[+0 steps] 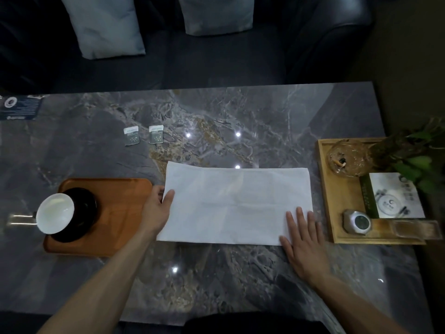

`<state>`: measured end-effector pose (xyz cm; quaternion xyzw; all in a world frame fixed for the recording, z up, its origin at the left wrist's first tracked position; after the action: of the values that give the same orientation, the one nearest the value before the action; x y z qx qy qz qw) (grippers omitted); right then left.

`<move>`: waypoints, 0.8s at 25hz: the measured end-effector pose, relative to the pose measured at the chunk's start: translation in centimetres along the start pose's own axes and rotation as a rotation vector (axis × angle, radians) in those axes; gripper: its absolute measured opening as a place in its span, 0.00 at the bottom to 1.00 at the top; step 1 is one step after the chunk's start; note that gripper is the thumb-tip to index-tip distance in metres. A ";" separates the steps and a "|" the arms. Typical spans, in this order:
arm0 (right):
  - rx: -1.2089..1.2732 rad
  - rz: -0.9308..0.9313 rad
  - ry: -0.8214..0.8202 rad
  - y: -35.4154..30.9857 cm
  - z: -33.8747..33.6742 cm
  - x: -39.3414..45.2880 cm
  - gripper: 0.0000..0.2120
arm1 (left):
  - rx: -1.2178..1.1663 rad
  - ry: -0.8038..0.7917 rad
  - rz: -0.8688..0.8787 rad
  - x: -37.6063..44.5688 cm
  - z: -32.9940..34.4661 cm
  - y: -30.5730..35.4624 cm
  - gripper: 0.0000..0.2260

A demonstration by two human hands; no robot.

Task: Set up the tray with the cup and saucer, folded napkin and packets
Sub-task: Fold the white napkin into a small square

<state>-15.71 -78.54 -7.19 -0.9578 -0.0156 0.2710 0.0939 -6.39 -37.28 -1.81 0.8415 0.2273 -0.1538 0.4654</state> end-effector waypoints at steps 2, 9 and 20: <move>0.010 -0.032 -0.005 -1.5 0.1 0.4 0.32 | 0.019 0.035 0.023 -0.3 -1.7 0.4 0.09; -0.017 -0.135 0.000 -5.7 0.8 1.2 0.32 | 0.062 0.078 0.117 -2.3 -4.8 3.6 0.06; -0.024 -0.024 0.058 1.2 1.2 -1.7 0.45 | -0.243 -0.174 0.303 -4.9 6.7 12.4 0.05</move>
<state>-17.80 -79.64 -7.52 -0.9661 -0.0279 0.2419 0.0861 -4.30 -49.90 5.87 0.7873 0.0738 -0.1258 0.5990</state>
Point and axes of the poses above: each hand's wrist, its own x-axis towards the middle knuckle, its own z-axis out of the palm, y = z × x, the point moved 10 cm from there along x, towards the middle knuckle, and after that the axes turned 7 degrees about -y, right-handed, at the moved point
